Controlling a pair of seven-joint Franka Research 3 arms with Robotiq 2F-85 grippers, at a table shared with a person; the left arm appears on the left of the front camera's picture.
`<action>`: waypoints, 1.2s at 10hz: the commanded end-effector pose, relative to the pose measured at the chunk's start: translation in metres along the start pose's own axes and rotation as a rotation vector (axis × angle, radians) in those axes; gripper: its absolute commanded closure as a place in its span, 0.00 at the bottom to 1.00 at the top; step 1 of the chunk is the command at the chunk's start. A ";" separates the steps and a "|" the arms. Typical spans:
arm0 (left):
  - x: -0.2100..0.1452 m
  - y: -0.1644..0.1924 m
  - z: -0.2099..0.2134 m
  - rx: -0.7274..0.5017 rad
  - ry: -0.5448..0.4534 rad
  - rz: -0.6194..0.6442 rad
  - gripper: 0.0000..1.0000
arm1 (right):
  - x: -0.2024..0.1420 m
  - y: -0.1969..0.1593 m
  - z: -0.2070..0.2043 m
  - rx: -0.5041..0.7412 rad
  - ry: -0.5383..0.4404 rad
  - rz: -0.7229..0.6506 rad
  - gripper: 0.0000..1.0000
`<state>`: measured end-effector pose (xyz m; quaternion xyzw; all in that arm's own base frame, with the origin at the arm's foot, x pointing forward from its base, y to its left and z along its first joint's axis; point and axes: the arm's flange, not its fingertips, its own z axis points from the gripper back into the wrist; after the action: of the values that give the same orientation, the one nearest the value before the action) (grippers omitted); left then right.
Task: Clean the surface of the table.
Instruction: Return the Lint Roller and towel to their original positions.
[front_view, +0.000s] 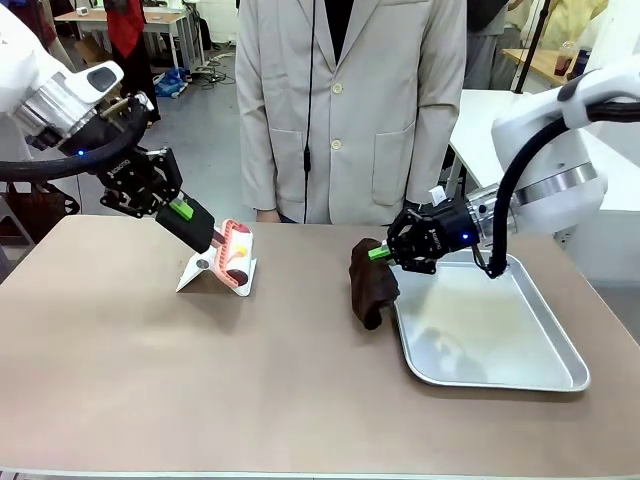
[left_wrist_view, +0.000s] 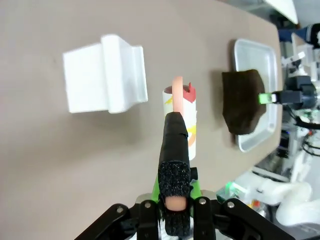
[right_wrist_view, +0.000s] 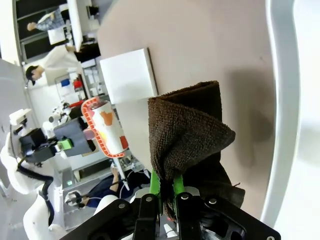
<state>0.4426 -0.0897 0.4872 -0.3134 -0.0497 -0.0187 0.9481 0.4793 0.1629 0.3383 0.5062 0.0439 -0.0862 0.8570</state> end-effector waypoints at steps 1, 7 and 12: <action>-0.005 -0.004 0.005 0.031 -0.048 -0.018 0.78 | -0.001 0.002 -0.005 -0.019 -0.014 0.002 0.89; 0.031 -0.030 -0.008 0.117 0.057 -0.011 0.78 | 0.018 0.039 -0.029 -0.137 -0.006 -0.016 0.89; 0.090 -0.052 -0.034 0.235 0.066 0.049 0.78 | 0.020 0.032 -0.054 -0.253 -0.059 -0.108 0.89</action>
<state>0.5228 -0.1464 0.4948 -0.2143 -0.0211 -0.0085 0.9765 0.5038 0.2157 0.3267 0.4134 0.0558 -0.1248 0.9002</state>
